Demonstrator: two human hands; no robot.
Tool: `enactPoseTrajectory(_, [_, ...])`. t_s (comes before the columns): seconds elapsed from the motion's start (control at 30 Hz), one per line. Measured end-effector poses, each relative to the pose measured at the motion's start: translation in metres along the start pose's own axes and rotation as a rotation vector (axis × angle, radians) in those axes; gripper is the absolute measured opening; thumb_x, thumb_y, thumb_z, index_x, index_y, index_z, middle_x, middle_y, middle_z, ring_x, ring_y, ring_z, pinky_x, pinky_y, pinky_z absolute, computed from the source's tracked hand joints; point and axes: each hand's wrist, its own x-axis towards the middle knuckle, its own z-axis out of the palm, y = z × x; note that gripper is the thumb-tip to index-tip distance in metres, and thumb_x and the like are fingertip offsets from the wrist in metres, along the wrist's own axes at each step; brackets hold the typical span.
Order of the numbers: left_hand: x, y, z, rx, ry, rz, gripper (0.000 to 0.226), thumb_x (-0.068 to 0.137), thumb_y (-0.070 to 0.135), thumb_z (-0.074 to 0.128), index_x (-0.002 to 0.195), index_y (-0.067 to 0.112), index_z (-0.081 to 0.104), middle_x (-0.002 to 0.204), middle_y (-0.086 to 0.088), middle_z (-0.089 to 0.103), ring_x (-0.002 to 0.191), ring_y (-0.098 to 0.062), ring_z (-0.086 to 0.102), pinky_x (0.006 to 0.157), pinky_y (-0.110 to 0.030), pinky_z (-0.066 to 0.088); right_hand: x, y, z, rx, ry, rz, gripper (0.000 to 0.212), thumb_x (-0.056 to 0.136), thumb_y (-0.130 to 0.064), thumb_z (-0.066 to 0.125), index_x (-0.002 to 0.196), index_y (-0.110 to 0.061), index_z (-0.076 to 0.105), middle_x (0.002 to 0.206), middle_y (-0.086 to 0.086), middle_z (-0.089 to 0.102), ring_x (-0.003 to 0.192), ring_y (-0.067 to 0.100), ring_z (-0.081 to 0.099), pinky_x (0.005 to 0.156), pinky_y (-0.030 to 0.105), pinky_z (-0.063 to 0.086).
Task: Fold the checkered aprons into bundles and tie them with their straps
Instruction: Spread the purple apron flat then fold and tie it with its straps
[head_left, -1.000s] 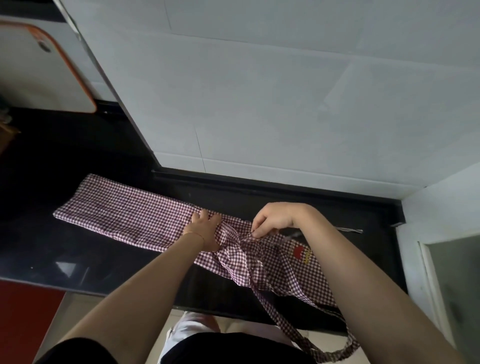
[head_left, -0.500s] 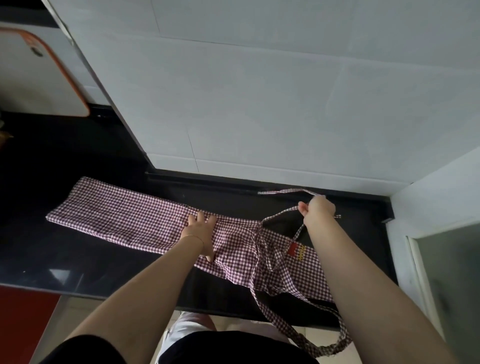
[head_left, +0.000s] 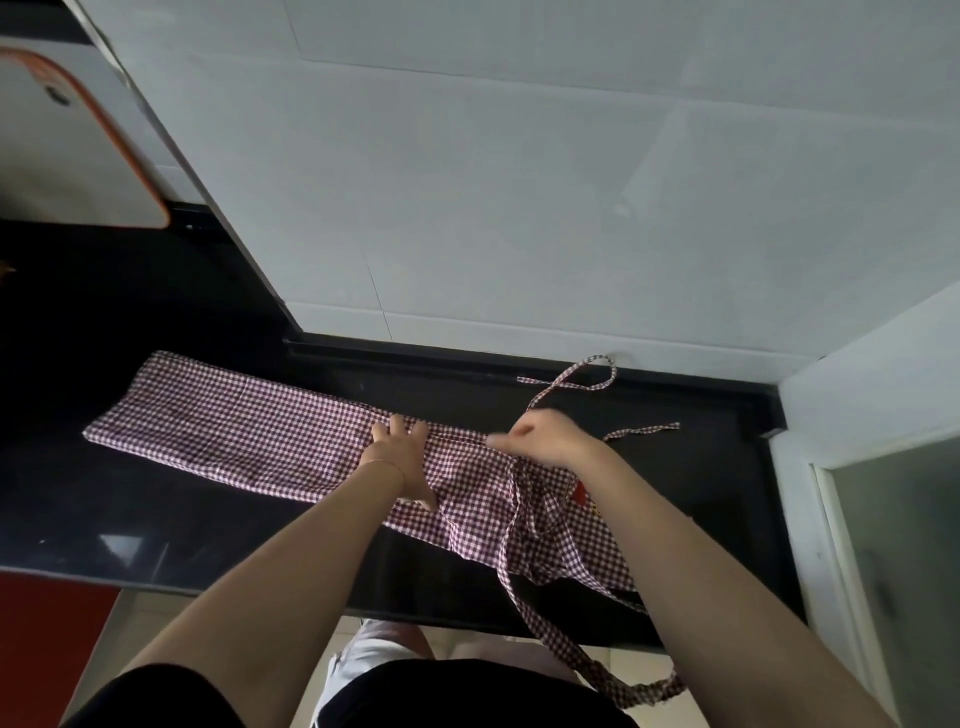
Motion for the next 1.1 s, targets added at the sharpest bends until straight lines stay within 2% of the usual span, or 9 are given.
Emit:
enactPoseTrajectory(0.07, [0.000,0.001,0.001,-0.012,0.013,-0.006,0.126,0.065,0.058,0.084,0.158,0.024,0.006,0.165,-0.016,-0.001,0.150,-0.043,0.003,0.114,-0.054,0.032,-0.002,0.001,0.006,-0.146,-0.244,0.055,0.063,0.082,-0.056,0.071,0.130,-0.016,0.061,0.128,-0.002,0.060,0.121,0.022,0.057,0.098,0.037,0.046])
enactPoseTrajectory(0.13, [0.000,0.000,0.000,-0.010,0.014,-0.003,0.127,0.065,0.060,0.083,0.158,0.026,0.005,0.165,-0.015,0.000,0.150,-0.043,0.004,0.114,-0.055,0.032,0.000,0.004,0.001,-0.135,-0.300,0.058,0.045,0.087,-0.042,0.072,0.124,-0.017,0.067,0.125,-0.001,0.064,0.118,0.021,0.059,0.095,0.034,0.045])
enactPoseTrajectory(0.23, [0.000,-0.006,-0.003,-0.010,0.010,0.024,0.127,0.065,0.056,0.086,0.157,0.035,0.001,0.165,-0.014,0.003,0.150,-0.043,0.005,0.114,-0.056,0.033,0.005,0.007,-0.014,0.060,-0.161,0.052,0.028,0.091,-0.035,0.069,0.111,-0.016,0.068,0.109,-0.001,0.067,0.100,0.016,0.063,0.081,0.030,0.048])
enactPoseTrajectory(0.33, [0.002,-0.007,-0.010,-0.008,-0.043,0.029,0.123,0.067,0.050,0.086,0.157,0.042,0.002,0.164,-0.014,0.002,0.150,-0.043,0.001,0.114,-0.058,0.030,0.008,0.008,-0.014,-0.187,0.000,0.103,0.018,0.094,-0.024,0.064,0.106,-0.011,0.067,0.094,0.002,0.065,0.086,0.019,0.065,0.067,0.028,0.048])
enactPoseTrajectory(0.43, [0.011,-0.004,-0.021,-0.076,-0.072,0.009,0.107,0.071,0.052,0.083,0.155,0.040,0.018,0.163,-0.015,0.007,0.149,-0.043,0.009,0.114,-0.058,0.031,0.005,0.006,-0.001,-0.472,0.191,0.104,0.021,0.097,-0.016,0.054,0.117,-0.010,0.059,0.110,0.006,0.061,0.097,0.025,0.061,0.081,0.036,0.048])
enactPoseTrajectory(0.57, [0.020,-0.001,-0.026,0.024,0.147,0.092,0.060,0.087,0.036,0.071,0.142,0.031,0.047,0.145,-0.009,0.035,0.135,-0.029,0.035,0.106,-0.045,0.045,0.008,-0.008,0.022,-0.332,0.499,-0.141,0.020,0.095,-0.019,0.055,0.114,-0.011,0.058,0.113,0.005,0.057,0.106,0.023,0.056,0.089,0.036,0.047])
enactPoseTrajectory(0.77, [0.027,0.003,-0.014,0.182,0.244,0.214,0.049,0.087,0.030,0.070,0.131,0.026,0.050,0.129,-0.001,0.053,0.125,-0.022,0.047,0.108,-0.041,0.039,0.021,-0.017,0.059,-0.570,0.217,-0.231,0.054,0.093,-0.036,0.066,0.139,-0.017,0.046,0.139,0.006,0.052,0.132,0.025,0.045,0.115,0.045,0.030])
enactPoseTrajectory(0.93, [0.027,0.002,-0.013,0.183,0.335,0.397,0.038,0.089,0.030,0.067,0.126,0.027,0.057,0.120,0.003,0.055,0.116,-0.016,0.047,0.104,-0.033,0.041,0.020,-0.024,0.060,-0.633,0.243,-0.285,0.029,0.097,-0.028,0.060,0.124,-0.019,0.056,0.122,0.003,0.062,0.120,0.024,0.054,0.108,0.043,0.034])
enactPoseTrajectory(1.1, [0.020,0.012,-0.026,0.006,0.259,0.378,0.017,0.097,0.043,0.054,0.098,0.026,0.057,0.098,0.005,0.066,0.093,-0.017,0.061,0.095,-0.035,0.047,0.013,-0.030,0.029,-0.447,0.276,-0.295,0.006,0.102,-0.017,0.047,0.098,-0.017,0.041,0.077,-0.001,0.052,0.070,0.018,0.052,0.064,0.029,0.036])
